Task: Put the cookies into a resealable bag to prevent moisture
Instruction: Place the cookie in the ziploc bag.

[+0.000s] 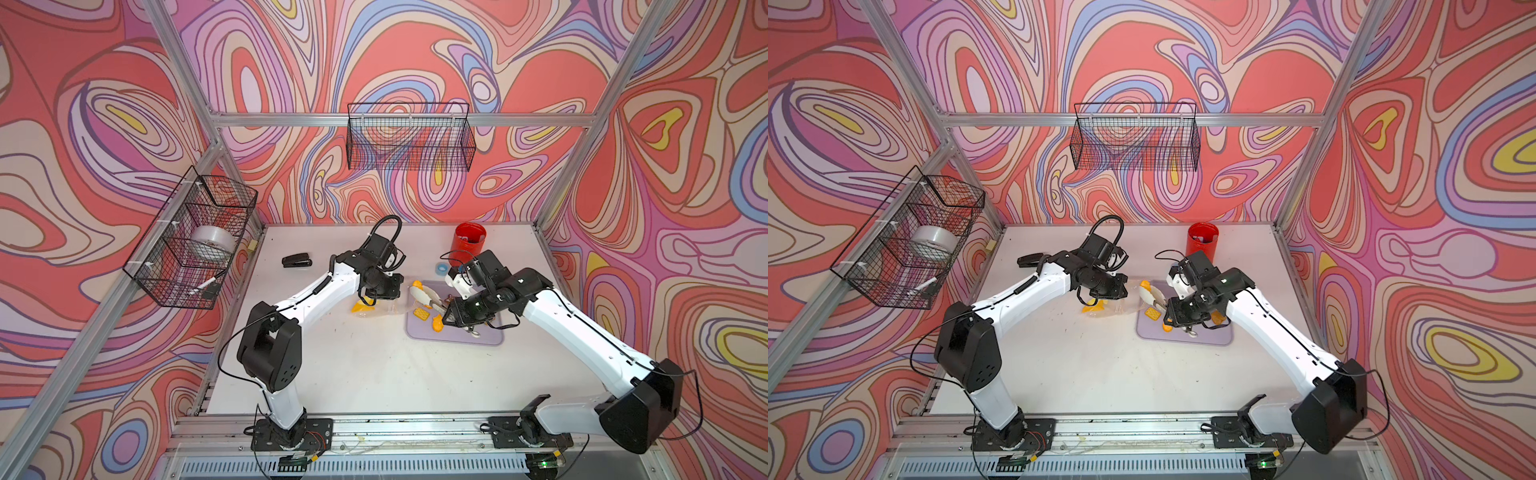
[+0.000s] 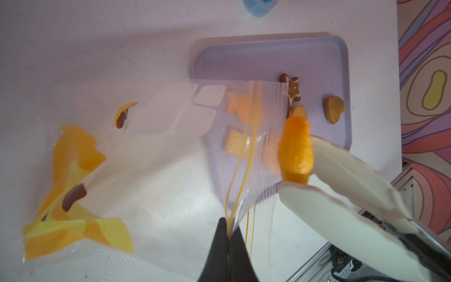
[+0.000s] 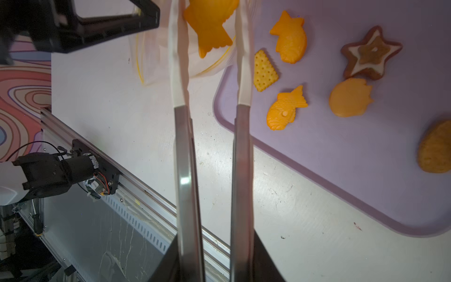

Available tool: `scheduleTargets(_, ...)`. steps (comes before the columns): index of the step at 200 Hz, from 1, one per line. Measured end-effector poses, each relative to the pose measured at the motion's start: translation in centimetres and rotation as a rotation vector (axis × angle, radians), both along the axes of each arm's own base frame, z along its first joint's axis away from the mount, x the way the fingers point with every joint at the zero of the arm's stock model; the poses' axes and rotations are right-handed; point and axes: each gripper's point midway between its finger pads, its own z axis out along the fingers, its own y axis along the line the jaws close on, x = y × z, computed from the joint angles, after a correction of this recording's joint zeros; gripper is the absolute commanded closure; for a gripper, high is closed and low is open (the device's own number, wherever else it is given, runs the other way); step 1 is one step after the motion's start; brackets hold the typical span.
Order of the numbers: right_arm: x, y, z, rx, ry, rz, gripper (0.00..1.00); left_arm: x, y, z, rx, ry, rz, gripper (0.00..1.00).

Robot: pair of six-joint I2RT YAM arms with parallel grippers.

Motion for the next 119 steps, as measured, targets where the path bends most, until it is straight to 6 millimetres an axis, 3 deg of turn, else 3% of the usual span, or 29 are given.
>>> scheduleTargets(29, 0.0, 0.5, -1.7, 0.004, 0.038, 0.009, 0.73, -0.1, -0.2, 0.2, -0.011, 0.005, -0.007, 1.00)
scheduleTargets(119, 1.8, 2.2, -2.2, 0.060, 0.023, -0.002, 0.59, -0.3, -0.1, 0.4, -0.001, 0.011, -0.019, 1.00)
